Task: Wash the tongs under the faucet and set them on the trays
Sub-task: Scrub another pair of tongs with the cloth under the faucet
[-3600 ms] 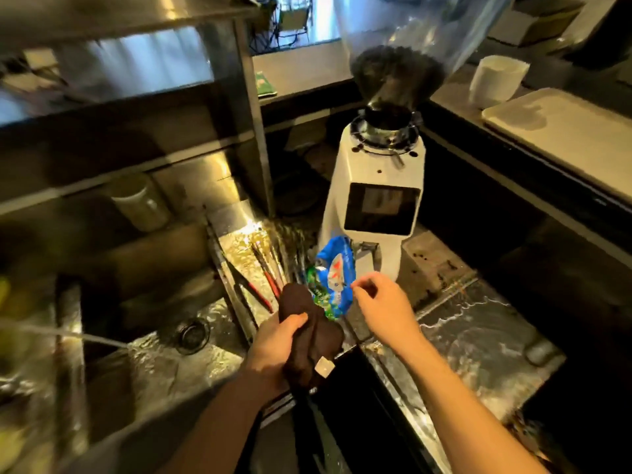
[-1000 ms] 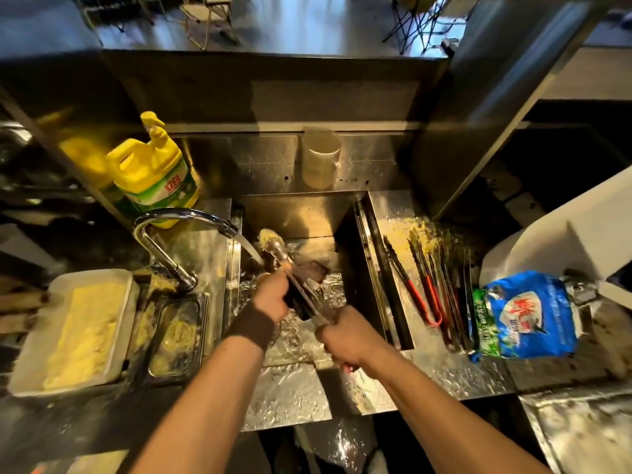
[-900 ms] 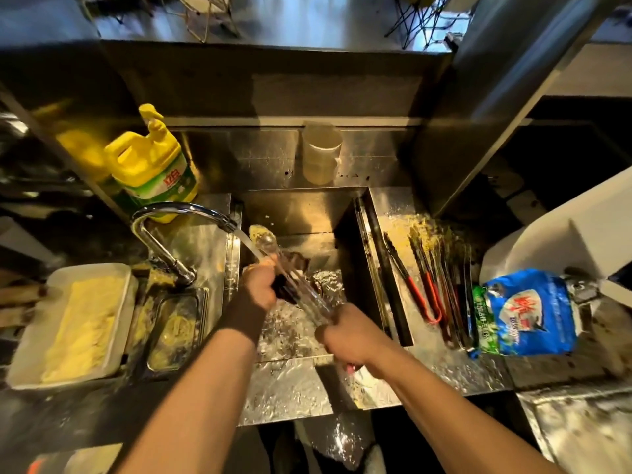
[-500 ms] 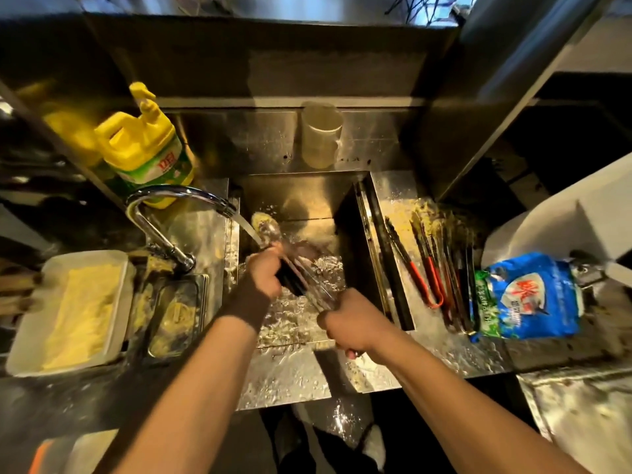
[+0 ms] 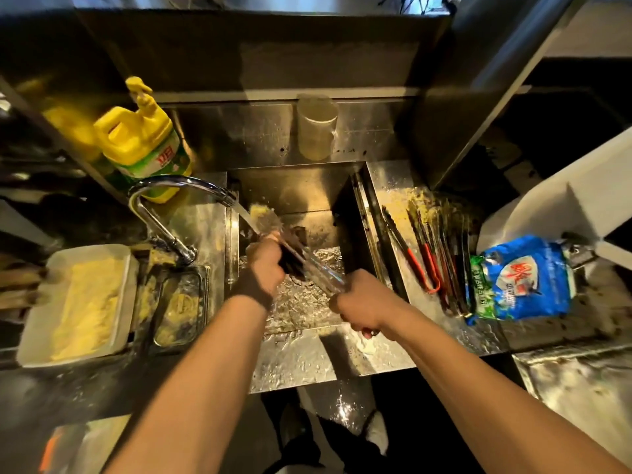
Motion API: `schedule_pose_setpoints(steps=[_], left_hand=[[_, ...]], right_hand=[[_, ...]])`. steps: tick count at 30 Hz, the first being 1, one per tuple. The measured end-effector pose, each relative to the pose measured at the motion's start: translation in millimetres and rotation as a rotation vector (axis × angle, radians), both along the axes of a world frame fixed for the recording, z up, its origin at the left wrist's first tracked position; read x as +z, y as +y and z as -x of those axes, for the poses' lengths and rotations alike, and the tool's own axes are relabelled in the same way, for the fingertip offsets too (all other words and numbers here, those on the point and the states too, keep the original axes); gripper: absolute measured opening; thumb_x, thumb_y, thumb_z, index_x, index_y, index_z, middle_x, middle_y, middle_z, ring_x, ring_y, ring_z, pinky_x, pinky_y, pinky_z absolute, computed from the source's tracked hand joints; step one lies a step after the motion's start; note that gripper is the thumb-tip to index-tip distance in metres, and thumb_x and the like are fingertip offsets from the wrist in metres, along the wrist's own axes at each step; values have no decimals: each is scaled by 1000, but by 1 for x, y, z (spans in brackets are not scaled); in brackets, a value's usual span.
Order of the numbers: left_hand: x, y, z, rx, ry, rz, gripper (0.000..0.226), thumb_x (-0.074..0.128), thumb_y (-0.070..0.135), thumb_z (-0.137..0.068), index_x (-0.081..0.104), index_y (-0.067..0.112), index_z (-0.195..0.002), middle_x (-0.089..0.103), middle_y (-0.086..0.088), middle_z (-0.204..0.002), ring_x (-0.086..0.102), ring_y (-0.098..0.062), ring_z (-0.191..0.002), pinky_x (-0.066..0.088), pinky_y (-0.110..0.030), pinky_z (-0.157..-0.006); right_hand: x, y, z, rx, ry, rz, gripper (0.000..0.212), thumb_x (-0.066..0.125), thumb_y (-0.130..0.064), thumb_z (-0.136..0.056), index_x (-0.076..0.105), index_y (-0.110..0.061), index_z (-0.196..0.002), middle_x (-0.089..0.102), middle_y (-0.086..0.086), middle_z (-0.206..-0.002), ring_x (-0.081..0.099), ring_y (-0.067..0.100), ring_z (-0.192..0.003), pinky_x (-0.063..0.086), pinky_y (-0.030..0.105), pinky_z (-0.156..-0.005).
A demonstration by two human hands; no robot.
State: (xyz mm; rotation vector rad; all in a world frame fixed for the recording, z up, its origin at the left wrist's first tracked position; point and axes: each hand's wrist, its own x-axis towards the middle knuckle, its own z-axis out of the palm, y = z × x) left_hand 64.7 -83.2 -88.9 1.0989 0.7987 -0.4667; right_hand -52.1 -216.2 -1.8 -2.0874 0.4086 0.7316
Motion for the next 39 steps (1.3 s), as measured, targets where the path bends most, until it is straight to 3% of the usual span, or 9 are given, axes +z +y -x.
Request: schedule_pose_setpoints(steps=[9,14,18,21,23,25,31,34,39], left_hand=[[7,-6,-10,-28,-6,-64,33,61,16,-96,61,2,-126,69,-21,-122,69,-34,-106,58,-49,-91],[5,-7,-6,-46,-1,-11,14,57,15,-99,63,2,-95,77,-16,-78,74,-22,-57,54,-27,-40],[-1,3,-11,60,0,-95,30,61,17,-96,59,5,-123,67,-12,-103,71,-27,-86,59,-36,-71],[5,16,-7,155,-69,15,34,55,27,-100,58,7,-128,71,-8,-95,71,-21,-74,61,-33,-60],[7,18,8,113,-109,201,42,47,35,-103,55,10,-137,71,-14,-118,73,-23,-97,60,-36,-72],[8,23,20,87,-175,338,51,37,40,-105,49,9,-144,61,-17,-137,60,-28,-125,51,-41,-96],[19,30,31,76,-226,564,46,31,45,-104,59,14,-123,67,-13,-107,62,-27,-107,40,-44,-107],[26,31,31,16,-275,494,52,31,45,-105,71,12,-107,72,-12,-98,69,-25,-96,43,-44,-102],[24,24,23,-67,-174,197,42,39,42,-104,61,11,-122,73,-13,-107,69,-26,-99,54,-43,-92]], right_hand=[[3,3,2,-77,-38,-10,8,56,-8,-77,53,-11,-70,53,6,-57,49,15,-37,38,21,-36],[11,2,3,-68,14,-50,6,57,-7,-81,54,-7,-76,53,6,-59,47,15,-39,38,23,-37],[19,-17,17,-58,59,-144,12,63,-12,-85,58,-2,-84,50,-2,-47,42,10,-32,35,22,-36],[31,-45,23,-63,68,-86,54,63,-59,-85,63,-7,-99,52,-1,-55,45,13,-40,40,24,-40],[36,-51,15,-119,-14,34,66,43,-73,-87,62,-12,-102,57,-1,-63,51,13,-47,44,26,-46],[34,-48,8,-54,-164,197,56,36,-64,-94,57,-14,-107,63,1,-73,60,16,-57,52,33,-55],[25,-28,1,30,-211,440,60,74,-38,-83,34,-11,-119,61,8,-103,63,27,-89,57,43,-78],[24,-16,0,164,-189,552,71,81,-44,-74,29,-18,-115,64,5,-97,64,25,-83,57,43,-75],[13,-7,-2,348,-319,498,61,65,-39,-89,34,-21,-139,68,6,-113,67,27,-99,56,43,-84]])
